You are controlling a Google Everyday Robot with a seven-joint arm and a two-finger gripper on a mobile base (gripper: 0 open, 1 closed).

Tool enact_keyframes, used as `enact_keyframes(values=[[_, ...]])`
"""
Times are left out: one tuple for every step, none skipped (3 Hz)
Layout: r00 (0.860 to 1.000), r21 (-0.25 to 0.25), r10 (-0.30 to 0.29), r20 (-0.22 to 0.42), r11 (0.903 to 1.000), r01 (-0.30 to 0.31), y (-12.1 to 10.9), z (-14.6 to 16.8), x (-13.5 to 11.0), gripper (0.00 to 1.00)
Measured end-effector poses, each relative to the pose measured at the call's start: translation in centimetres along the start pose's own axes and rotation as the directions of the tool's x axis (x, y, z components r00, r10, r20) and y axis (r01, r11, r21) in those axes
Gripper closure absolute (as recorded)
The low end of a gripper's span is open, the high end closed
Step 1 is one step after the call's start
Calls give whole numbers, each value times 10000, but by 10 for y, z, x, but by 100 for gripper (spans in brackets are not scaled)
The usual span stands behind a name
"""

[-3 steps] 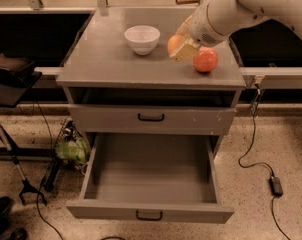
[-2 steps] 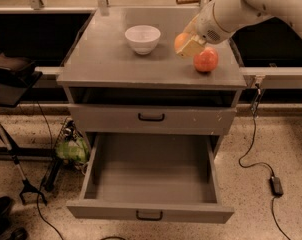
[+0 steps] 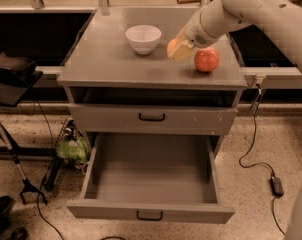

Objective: Pick orange from middle drawer and place on counter

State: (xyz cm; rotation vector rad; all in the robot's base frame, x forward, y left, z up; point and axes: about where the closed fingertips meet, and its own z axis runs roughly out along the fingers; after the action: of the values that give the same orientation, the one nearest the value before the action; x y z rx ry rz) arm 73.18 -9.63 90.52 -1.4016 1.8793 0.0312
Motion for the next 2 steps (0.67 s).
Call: enact_keyframes(values=[[10000,13,49,31,10000,-49,-3,12,-2,58],[10000,7,73,58,10000,-73,-5,19,-4,35]])
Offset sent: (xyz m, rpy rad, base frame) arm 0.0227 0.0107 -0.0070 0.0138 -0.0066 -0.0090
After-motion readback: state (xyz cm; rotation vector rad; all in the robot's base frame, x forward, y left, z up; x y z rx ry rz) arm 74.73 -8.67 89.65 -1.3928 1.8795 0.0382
